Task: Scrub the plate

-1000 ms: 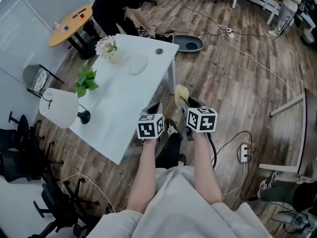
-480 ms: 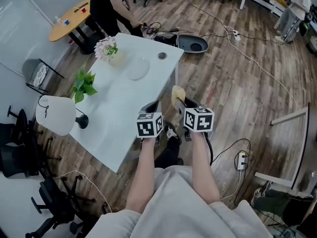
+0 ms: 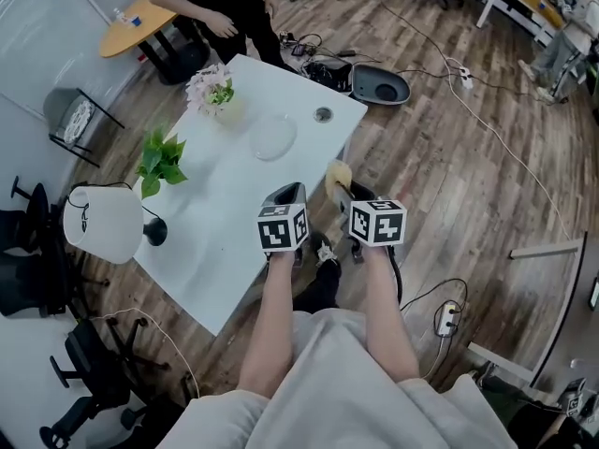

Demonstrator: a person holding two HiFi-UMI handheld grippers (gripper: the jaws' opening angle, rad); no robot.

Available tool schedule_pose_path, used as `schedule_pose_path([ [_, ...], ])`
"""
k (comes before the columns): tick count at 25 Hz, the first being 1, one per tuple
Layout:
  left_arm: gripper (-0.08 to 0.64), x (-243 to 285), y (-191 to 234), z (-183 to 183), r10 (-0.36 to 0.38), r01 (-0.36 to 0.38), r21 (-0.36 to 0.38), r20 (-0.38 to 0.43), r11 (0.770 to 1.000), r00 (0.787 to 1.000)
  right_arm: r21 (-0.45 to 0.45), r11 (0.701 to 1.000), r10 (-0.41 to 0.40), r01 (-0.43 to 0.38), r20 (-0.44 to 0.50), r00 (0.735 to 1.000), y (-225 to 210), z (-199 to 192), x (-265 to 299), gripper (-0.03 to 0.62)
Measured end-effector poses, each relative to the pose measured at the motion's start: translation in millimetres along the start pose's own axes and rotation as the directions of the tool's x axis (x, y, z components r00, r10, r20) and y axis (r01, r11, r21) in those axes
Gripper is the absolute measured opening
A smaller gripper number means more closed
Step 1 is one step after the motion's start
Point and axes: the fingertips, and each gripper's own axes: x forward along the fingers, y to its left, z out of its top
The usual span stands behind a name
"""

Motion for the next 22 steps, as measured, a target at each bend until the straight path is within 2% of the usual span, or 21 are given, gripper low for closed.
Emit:
schedule_pose_path([
  [10, 0.002, 36, 45, 6, 0.058, -0.060, -0.135, -0.021, 0.989, 0.998, -0.066, 0.997, 0.024, -0.033, -0.132, 0.991, -3, 17, 56, 0.133],
  [16, 0.002, 44, 94, 2, 0.123, -0.129, -0.232, -0.038, 0.964, 0.992, -0.117, 0.989, 0.058, -0.086, -0.224, 0.973, 13, 18, 102, 0.133],
  [22, 0.002, 64, 130, 6, 0.149, -0.156, -0.314, -0.047, 0.937, 0.988, -0.168, 0.974, 0.091, -0.150, -0.317, 0.944, 24, 19, 151, 0.133],
])
